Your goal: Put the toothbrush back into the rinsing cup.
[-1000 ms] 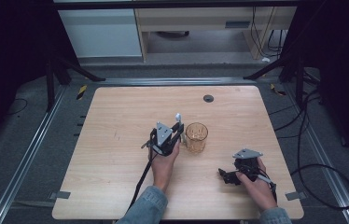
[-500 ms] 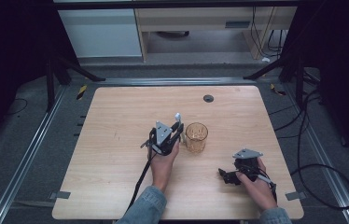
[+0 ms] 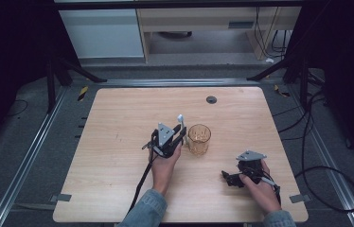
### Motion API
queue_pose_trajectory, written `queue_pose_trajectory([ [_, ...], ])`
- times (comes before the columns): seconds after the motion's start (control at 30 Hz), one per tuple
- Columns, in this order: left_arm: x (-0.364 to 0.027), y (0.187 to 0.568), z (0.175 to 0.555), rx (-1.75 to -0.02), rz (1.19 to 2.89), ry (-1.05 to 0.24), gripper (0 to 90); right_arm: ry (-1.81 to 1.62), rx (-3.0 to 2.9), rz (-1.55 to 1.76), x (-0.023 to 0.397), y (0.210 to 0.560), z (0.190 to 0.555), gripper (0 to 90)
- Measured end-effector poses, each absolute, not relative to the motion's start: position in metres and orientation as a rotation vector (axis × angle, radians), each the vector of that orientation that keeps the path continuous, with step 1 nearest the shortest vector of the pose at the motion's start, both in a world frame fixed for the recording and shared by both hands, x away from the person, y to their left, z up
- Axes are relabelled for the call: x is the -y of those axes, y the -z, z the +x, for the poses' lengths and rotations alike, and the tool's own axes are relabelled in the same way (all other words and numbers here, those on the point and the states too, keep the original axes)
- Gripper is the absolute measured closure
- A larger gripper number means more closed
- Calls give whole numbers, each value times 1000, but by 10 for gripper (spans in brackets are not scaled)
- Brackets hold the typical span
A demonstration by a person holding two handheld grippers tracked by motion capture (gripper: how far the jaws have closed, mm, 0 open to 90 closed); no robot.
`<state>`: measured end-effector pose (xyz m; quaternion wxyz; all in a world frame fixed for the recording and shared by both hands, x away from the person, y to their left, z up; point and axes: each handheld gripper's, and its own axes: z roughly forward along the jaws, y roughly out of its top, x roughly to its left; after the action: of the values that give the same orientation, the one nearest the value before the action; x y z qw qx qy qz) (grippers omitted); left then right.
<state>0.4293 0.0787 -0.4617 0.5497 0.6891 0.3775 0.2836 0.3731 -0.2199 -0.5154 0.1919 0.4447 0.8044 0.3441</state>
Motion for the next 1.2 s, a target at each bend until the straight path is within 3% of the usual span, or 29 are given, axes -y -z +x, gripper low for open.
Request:
queue_pose_trajectory([
  [0.3, -83, 455, 426, -887, 1646, -669, 615, -966, -2258, 1248, 220, 515, 373, 6],
  [0.93, -84, 441, 416, -809, 1903, -682, 336, -967, -2258, 1248, 220, 515, 373, 6],
  [1.2, -95, 442, 416, -799, 1991, -663, 292, -967, -2258, 1248, 220, 515, 373, 6],
])
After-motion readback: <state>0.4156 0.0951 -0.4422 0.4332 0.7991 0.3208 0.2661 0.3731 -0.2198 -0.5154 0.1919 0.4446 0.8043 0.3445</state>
